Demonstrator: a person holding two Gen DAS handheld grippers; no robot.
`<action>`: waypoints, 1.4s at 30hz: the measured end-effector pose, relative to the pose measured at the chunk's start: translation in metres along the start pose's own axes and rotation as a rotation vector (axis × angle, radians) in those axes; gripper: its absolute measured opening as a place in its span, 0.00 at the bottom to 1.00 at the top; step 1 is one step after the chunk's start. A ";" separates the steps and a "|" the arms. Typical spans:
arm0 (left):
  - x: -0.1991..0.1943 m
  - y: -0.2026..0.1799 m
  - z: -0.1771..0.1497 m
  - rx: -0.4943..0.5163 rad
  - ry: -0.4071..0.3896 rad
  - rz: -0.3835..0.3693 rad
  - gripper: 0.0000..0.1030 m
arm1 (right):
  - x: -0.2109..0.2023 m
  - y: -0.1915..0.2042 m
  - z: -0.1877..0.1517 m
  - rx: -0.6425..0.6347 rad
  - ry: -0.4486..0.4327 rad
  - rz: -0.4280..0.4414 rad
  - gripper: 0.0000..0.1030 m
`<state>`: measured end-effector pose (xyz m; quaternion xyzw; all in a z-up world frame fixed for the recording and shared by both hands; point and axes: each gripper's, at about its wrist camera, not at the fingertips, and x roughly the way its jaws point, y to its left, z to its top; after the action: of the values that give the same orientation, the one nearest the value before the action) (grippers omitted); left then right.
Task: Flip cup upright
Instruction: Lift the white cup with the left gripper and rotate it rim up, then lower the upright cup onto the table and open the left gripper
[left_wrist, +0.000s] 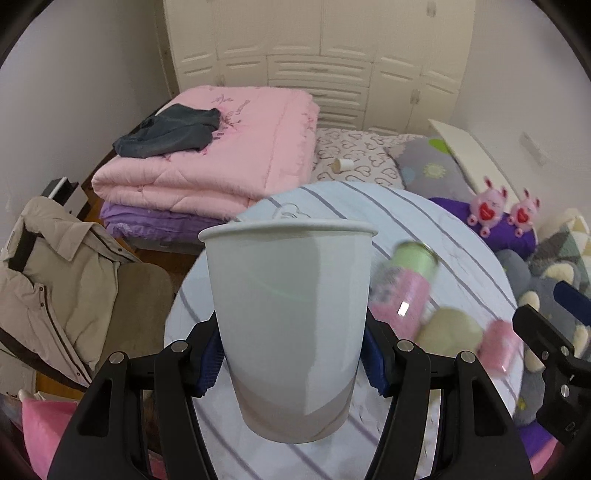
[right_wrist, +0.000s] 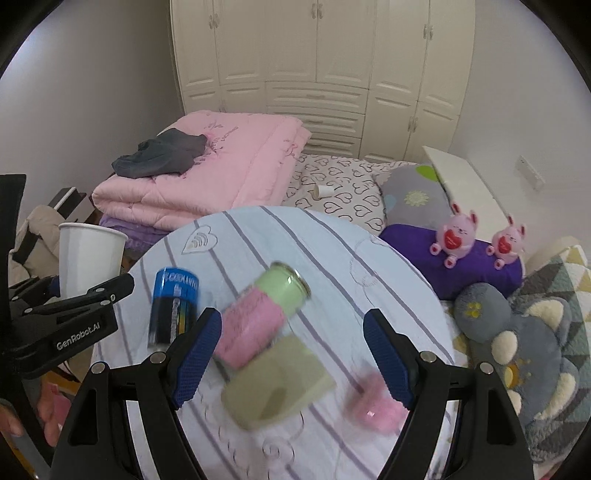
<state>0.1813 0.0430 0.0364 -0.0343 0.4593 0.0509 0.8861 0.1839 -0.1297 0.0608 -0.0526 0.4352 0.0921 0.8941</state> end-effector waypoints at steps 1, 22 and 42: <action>-0.006 -0.003 -0.007 0.006 -0.001 -0.005 0.62 | -0.008 0.000 -0.006 0.002 -0.007 -0.002 0.78; -0.008 -0.082 -0.152 0.100 0.240 -0.133 0.62 | -0.044 -0.035 -0.130 0.067 0.077 -0.030 0.78; 0.016 -0.097 -0.179 0.130 0.304 -0.106 0.80 | -0.012 -0.050 -0.167 0.120 0.204 -0.014 0.78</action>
<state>0.0573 -0.0719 -0.0783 -0.0086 0.5879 -0.0315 0.8083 0.0588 -0.2089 -0.0314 -0.0109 0.5285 0.0538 0.8472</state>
